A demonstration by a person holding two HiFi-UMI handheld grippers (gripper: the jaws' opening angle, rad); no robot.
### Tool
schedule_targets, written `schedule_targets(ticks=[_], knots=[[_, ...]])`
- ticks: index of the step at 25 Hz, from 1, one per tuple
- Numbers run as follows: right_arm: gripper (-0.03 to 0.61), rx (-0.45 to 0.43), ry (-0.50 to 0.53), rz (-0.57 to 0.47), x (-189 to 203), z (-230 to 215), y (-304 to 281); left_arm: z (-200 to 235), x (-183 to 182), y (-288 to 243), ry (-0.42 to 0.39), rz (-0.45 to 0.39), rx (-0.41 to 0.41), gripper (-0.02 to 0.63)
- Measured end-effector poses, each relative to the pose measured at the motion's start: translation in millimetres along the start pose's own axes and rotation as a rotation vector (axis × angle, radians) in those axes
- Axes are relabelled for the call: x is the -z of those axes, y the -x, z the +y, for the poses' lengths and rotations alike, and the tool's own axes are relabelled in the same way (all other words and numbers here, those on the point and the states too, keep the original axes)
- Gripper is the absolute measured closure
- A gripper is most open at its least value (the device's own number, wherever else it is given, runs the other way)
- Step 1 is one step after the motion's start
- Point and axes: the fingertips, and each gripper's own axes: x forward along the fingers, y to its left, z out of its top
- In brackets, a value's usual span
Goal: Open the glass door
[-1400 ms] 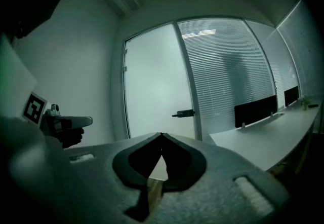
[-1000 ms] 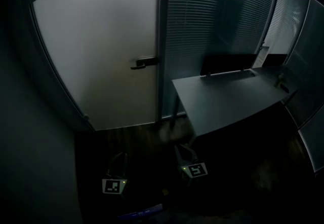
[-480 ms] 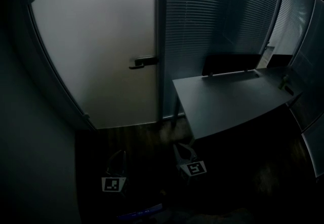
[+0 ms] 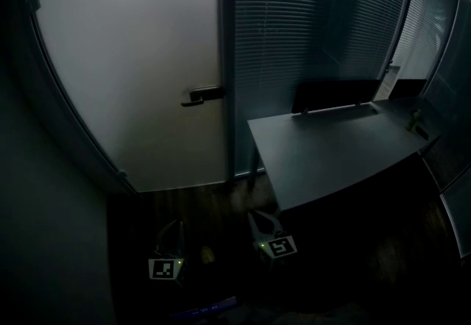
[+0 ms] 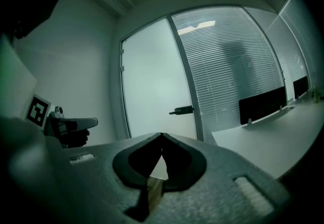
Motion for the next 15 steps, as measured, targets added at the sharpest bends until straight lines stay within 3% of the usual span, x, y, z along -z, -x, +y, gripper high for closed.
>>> schedule_targets(ticks=[15], knots=[[0.577, 0.052, -0.013, 0.017, -16, -35, -101, 61, -13, -108, 0.013, 0.007, 0.057, 0.609]])
